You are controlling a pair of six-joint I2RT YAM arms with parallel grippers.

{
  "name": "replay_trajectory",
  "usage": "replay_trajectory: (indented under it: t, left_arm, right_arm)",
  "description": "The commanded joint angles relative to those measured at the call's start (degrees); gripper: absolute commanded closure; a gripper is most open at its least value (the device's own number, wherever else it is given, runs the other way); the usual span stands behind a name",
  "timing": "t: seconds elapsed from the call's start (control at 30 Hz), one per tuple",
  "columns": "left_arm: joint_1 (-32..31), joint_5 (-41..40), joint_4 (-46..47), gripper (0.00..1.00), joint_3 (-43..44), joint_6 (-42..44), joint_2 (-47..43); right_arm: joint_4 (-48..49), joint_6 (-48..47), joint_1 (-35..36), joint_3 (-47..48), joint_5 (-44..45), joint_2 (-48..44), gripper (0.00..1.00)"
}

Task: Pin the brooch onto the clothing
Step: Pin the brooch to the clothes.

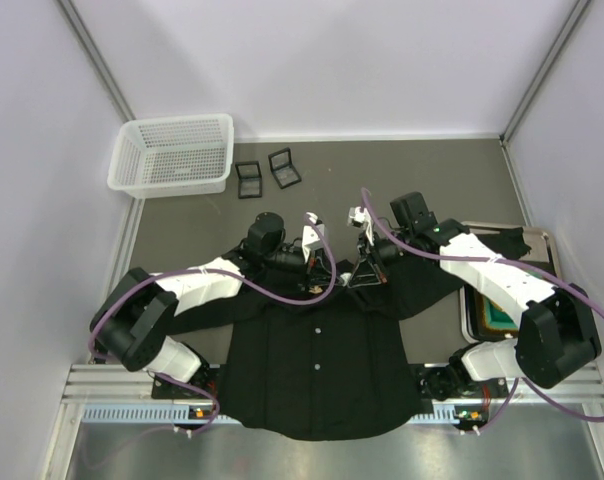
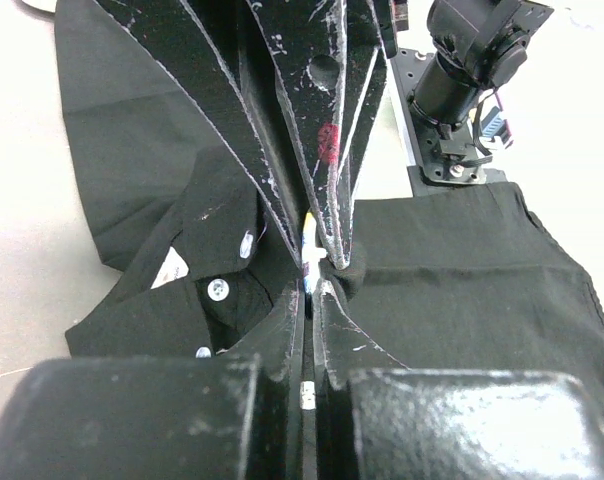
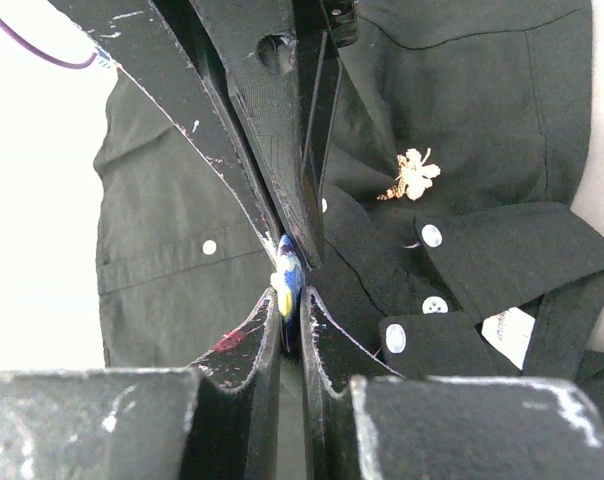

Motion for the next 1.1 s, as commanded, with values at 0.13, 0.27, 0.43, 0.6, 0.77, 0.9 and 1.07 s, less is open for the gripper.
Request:
replay_trajectory:
  t: [0.13,0.27,0.43,0.6,0.77,0.9,1.07]
  left_arm:
    - [-1.4,1.6,1.6,1.0,1.6,5.5,-1.6]
    - [-1.4,1.7,3.3,1.0,1.1,4.3,-1.8]
    - [-1.1,2.6,7.1,1.0,-0.3,0.4,-1.7]
    - [-0.4,3.8,12.4,1.0,-1.8,-4.3,-1.2]
    - [-0.4,4.5,13.0,1.0,-1.9,-4.3,-1.3]
    - [-0.4,4.5,13.0,1.0,-2.0,-4.2,-1.5]
    - [-0.4,4.3,13.0,1.0,-2.2,-4.1,-1.8]
  right_arm:
    - [2.1,5.6,0.4,3.4,0.6,1.2,0.88]
    - [3.6,7.4,0.4,3.1,1.7,0.6,0.86]
    - [7.9,8.4,0.3,0.1,1.9,-1.8,0.82]
    - [13.0,9.3,0.4,-3.3,0.6,-4.7,0.82]
    - [15.1,10.9,-0.2,-4.1,1.4,-5.2,0.82]
    - [16.7,14.4,-1.0,-4.4,3.0,-4.9,0.8]
    - [17.8,15.7,-1.5,-5.3,4.0,-5.3,0.83]
